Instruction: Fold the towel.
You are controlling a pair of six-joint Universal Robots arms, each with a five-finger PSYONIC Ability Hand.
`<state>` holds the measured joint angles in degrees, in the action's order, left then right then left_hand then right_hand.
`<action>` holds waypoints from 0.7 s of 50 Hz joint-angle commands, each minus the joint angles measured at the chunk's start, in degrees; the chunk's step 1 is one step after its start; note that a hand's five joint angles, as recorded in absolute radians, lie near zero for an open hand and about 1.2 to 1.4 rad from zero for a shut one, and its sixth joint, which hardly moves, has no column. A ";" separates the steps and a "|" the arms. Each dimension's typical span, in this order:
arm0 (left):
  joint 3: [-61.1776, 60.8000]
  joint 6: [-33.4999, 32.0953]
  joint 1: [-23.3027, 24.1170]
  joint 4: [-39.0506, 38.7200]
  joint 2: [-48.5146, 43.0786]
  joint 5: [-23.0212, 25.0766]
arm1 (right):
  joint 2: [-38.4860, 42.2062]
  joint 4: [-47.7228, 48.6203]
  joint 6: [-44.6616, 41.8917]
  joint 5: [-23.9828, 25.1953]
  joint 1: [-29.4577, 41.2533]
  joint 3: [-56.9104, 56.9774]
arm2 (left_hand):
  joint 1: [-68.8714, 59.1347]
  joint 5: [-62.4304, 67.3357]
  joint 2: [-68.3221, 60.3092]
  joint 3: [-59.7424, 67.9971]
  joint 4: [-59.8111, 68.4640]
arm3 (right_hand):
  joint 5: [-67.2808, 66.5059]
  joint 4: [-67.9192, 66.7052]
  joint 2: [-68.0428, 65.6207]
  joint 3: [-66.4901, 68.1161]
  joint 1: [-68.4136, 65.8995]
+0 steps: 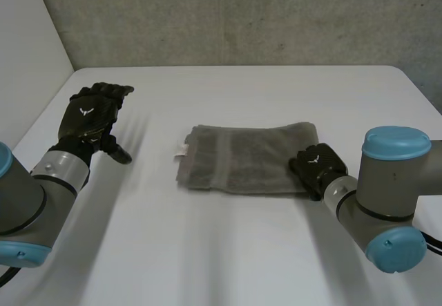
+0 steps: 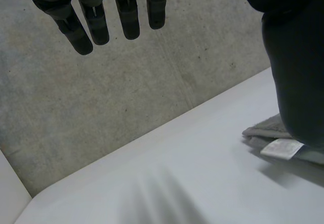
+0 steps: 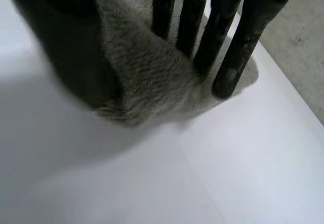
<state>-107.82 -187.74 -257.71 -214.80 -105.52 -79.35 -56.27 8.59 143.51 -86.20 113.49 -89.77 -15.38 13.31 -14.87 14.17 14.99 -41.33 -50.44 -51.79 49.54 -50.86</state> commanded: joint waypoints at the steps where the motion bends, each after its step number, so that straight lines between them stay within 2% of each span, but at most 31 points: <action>1: -0.02 0.00 0.01 0.09 -0.03 -0.01 | 1.00 4.31 -0.25 -4.23 -1.52 1.97 | 4.49 -12.42 3.98 -3.28 -4.10 | -28.67 -29.56 -28.21 30.46 -29.14; 4: -0.02 0.00 -0.08 0.09 -0.03 -0.01 | -0.67 7.22 -1.39 -6.87 -1.08 3.54 | 4.49 -12.42 3.98 -3.28 -4.10 | -28.67 -29.56 -28.21 30.46 -29.14; 10: 0.07 0.00 0.01 0.00 -0.03 -0.01 | -3.49 7.23 -2.80 -7.06 2.62 9.26 | 4.49 -12.42 3.98 -3.28 -4.10 | -28.67 -29.56 -28.21 30.46 -29.14; 12: -0.02 0.00 0.01 0.09 0.05 -0.01 | -2.88 6.01 -4.81 -5.13 8.39 13.99 | 4.49 -12.42 3.98 -3.28 -4.10 | -28.67 -29.56 -28.21 30.46 -29.14; 15: -0.02 0.00 0.01 0.09 0.14 -0.01 | -1.65 5.12 -6.84 -3.63 10.79 16.47 | 4.49 -12.42 3.98 -3.28 -4.10 | -28.67 -29.56 -28.21 30.46 -29.14; 17: -0.02 0.09 0.01 0.09 0.23 -0.01 | 2.64 2.67 -14.18 1.53 14.99 21.11 | 4.49 -12.42 3.98 -3.28 -4.10 | -28.67 -29.56 -28.21 30.46 -29.14; 18: -0.02 0.09 0.01 0.09 0.23 -0.01 | 2.66 2.66 -14.22 1.56 15.01 21.13 | 4.49 -12.42 3.98 -3.28 -4.10 | -28.67 -29.56 -28.21 30.46 -29.14; 20: 0.07 0.09 0.01 0.09 0.23 -0.10 | 6.95 -0.31 -22.80 6.54 17.98 24.19 | 4.49 -12.42 3.98 -3.28 -4.10 | -28.67 -29.56 -28.21 30.46 -29.14; 21: 0.07 0.09 0.01 0.09 0.23 -0.10 | 6.97 -0.33 -22.84 6.57 18.00 24.21 | 4.49 -12.42 3.98 -3.28 -4.10 | -28.67 -29.56 -28.21 30.46 -29.14; 23: 0.07 0.09 0.01 0.09 0.23 -0.10 | 11.60 -3.83 -30.71 9.37 20.27 26.13 | 4.49 -12.42 3.98 -3.28 -4.10 | -28.67 -29.56 -28.21 30.46 -29.14; 24: 0.07 0.09 0.01 0.09 0.23 -0.10 | 11.63 -3.85 -30.75 9.38 20.28 26.14 | 4.49 -12.42 3.98 -3.28 -4.10 | -28.67 -29.56 -28.21 30.46 -29.14; 25: 0.07 0.09 0.01 0.09 0.23 -0.10 | 13.54 -5.59 -33.71 8.94 20.89 26.84 | 4.49 -12.42 3.98 -3.28 -4.10 | -21.90 -22.79 -21.44 23.69 -22.37; 26: 0.07 0.09 0.01 0.09 0.23 -0.10 | 13.56 -5.60 -33.74 8.94 20.90 26.84 | 4.49 -12.42 3.98 -3.28 -4.10 | -21.83 -22.73 -21.37 23.62 -22.30; 28: -0.02 0.09 0.01 0.09 0.32 -0.10 | 15.58 -6.66 -34.62 6.41 21.60 26.85 | 4.49 -12.42 3.98 -3.28 -4.10 | 37.76 36.86 38.22 -35.96 37.28; 32: -0.02 0.09 0.01 0.09 0.41 0.08 | 15.14 -4.46 -28.90 2.70 20.72 26.67 | 4.49 -12.42 3.98 -3.28 -4.10 | 41.33 40.44 41.79 -39.54 40.86; 35: 0.15 0.09 0.10 0.09 0.41 0.16 | 11.82 -2.80 -19.98 -0.19 20.37 25.71 | 4.49 -12.42 3.98 -3.28 -4.10 | 41.33 40.44 41.79 -39.54 40.86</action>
<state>-107.80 -187.64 -257.69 -214.71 -105.17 -79.38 -41.97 3.66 112.36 -80.53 134.55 -63.04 -15.36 13.27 -14.86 14.16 14.99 -8.45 -19.87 -17.84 20.32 -19.49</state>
